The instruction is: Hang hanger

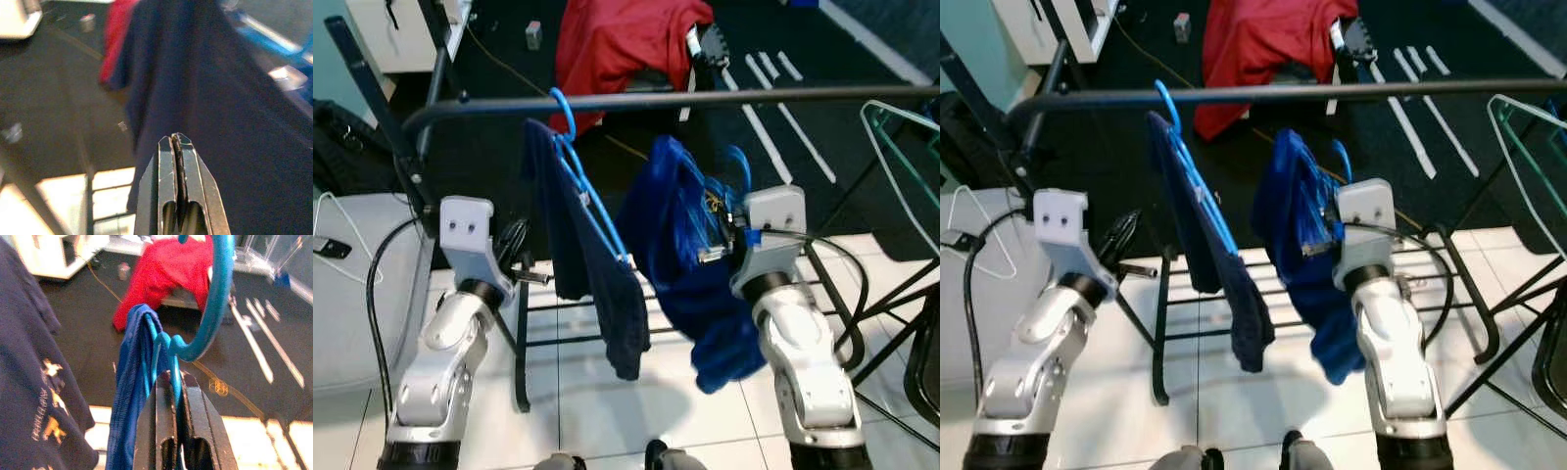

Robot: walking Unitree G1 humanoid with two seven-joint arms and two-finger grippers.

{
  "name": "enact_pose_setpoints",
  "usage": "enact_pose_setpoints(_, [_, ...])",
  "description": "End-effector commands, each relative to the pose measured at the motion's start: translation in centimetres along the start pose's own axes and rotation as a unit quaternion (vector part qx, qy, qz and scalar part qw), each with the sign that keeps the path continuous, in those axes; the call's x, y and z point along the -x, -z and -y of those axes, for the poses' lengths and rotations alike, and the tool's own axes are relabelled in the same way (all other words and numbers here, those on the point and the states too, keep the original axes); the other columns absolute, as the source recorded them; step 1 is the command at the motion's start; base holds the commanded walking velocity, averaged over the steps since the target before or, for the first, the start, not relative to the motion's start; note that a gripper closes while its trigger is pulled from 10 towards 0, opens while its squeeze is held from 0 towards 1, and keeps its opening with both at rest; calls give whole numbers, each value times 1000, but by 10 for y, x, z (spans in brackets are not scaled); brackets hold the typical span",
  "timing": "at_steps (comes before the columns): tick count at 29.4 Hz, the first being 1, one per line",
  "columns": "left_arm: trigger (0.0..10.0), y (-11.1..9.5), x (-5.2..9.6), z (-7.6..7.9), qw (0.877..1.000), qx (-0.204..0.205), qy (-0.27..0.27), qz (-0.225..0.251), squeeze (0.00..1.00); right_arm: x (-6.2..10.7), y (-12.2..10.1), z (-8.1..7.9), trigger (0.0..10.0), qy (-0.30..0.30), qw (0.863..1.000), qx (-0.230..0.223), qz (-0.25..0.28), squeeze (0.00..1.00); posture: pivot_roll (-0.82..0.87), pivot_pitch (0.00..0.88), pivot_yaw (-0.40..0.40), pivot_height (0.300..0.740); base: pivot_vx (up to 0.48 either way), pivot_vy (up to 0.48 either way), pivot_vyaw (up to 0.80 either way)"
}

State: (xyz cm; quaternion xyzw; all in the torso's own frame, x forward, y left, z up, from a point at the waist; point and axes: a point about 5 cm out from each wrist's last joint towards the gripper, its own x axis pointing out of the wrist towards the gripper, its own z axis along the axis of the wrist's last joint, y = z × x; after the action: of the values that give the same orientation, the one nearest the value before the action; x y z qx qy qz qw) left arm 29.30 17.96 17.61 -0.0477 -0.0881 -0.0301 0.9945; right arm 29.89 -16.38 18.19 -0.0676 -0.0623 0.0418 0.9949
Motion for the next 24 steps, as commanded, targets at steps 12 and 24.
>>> enact_pose_setpoints(12, [10000, 28, 12, -19, 997, 10, -70, -39, 0, -8, 23, 3, 10000, -7, 1000, 2, -1, 0, -54, 154, -95, 740, 0, 0, 0])
enact_pose_setpoints(24, [10000, 19, 8, -21, 996, 16, -82, -16, 0, -13, 26, -6, 10000, -11, 999, -50, 1, 0, -40, 150, -73, 740, 0, 0, 0])
